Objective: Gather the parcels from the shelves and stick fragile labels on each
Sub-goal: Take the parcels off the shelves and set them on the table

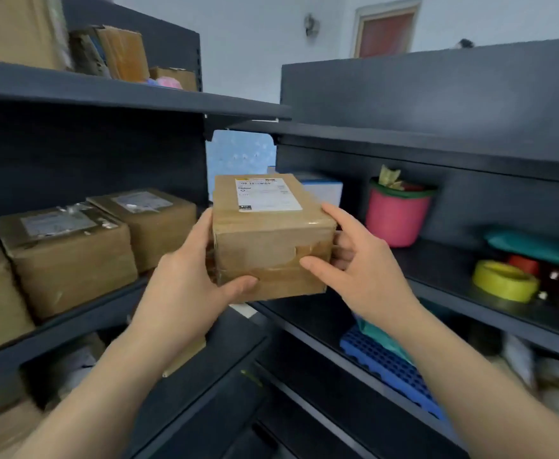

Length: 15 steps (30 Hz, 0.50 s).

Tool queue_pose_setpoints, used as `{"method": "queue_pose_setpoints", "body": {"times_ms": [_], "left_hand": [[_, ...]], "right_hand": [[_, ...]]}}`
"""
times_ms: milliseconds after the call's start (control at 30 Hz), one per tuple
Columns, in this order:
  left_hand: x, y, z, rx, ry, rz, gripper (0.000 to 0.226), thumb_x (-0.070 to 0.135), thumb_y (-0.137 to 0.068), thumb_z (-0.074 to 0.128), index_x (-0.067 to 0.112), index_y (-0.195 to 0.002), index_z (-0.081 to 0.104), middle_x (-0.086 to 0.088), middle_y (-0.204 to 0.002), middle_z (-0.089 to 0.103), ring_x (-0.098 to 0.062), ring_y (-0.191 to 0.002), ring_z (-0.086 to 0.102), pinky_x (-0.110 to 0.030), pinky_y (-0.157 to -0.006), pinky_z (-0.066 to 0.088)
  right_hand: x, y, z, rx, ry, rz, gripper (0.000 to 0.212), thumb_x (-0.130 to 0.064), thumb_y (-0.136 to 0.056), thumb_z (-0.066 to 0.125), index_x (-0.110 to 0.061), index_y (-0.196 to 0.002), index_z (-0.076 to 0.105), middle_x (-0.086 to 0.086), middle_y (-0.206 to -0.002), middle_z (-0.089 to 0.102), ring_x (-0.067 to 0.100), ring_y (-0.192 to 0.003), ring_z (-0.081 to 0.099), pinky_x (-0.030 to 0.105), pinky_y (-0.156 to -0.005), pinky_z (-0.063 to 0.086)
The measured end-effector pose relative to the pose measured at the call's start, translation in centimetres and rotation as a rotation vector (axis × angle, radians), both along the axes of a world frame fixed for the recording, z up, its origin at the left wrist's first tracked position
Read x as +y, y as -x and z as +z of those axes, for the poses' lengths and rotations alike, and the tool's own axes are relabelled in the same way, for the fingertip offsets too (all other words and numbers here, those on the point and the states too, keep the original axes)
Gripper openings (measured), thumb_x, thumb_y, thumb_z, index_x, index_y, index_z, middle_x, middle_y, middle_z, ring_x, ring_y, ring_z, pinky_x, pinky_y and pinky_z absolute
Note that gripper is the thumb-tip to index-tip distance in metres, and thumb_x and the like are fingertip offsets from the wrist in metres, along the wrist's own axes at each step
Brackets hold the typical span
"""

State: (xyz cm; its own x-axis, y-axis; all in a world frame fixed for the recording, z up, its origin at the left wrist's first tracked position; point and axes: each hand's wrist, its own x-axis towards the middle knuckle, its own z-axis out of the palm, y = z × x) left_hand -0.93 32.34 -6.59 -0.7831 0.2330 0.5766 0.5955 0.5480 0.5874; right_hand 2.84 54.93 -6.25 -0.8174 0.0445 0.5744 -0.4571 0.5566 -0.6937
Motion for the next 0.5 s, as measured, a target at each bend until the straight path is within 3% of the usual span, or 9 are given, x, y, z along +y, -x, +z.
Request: {"method": "queue_pose_setpoints", "body": {"times_ms": [133, 267, 400, 500], "left_hand": [[6.8, -4.8, -2.4, -0.07, -0.026, -0.157, 0.099, 0.041, -0.062, 0.083, 0.062, -0.133, 0.017, 0.047, -0.088, 0.047, 0.032, -0.08, 0.044, 0.001, -0.055, 0.033], [13.3, -10.3, -4.9, -0.135, -0.001, -0.29, 0.114, 0.042, -0.059, 0.085, 0.062, -0.135, 0.003, 0.05, -0.077, 0.04, 0.033, -0.071, 0.042, 0.003, -0.052, 0.034], [19.9, -15.9, -7.5, -0.178, 0.011, -0.485, 0.11, 0.035, -0.058, 0.086, 0.062, -0.133, 0.01, 0.059, -0.081, 0.042, 0.034, -0.08, 0.042, 0.007, -0.056, 0.034], [25.0, -20.1, -8.9, -0.216, 0.038, -0.625, 0.11, 0.037, -0.06, 0.086, 0.061, -0.135, 0.009, 0.044, -0.087, 0.05, 0.027, -0.085, 0.047, -0.002, -0.053, 0.038]], "right_hand": [[6.1, -8.4, -1.8, -0.056, -0.036, -0.172, 0.074, -0.033, -0.075, 0.076, -0.062, -0.129, 0.035, -0.023, -0.111, 0.064, -0.005, -0.099, 0.063, 0.023, -0.085, 0.055], [11.1, -17.3, -3.5, -0.128, -0.08, -0.332, 0.075, -0.033, -0.077, 0.075, -0.067, -0.126, 0.03, -0.028, -0.113, 0.06, -0.003, -0.103, 0.061, 0.033, -0.089, 0.055], [15.6, -26.2, -5.7, -0.199, -0.099, -0.526, 0.075, -0.037, -0.077, 0.073, -0.059, -0.133, 0.028, -0.033, -0.109, 0.057, 0.002, -0.106, 0.06, 0.039, -0.094, 0.052], [18.4, -32.8, -7.2, -0.233, -0.068, -0.671, 0.076, -0.035, -0.078, 0.074, -0.054, -0.135, 0.029, -0.031, -0.112, 0.058, -0.002, -0.103, 0.06, 0.034, -0.089, 0.054]]}}
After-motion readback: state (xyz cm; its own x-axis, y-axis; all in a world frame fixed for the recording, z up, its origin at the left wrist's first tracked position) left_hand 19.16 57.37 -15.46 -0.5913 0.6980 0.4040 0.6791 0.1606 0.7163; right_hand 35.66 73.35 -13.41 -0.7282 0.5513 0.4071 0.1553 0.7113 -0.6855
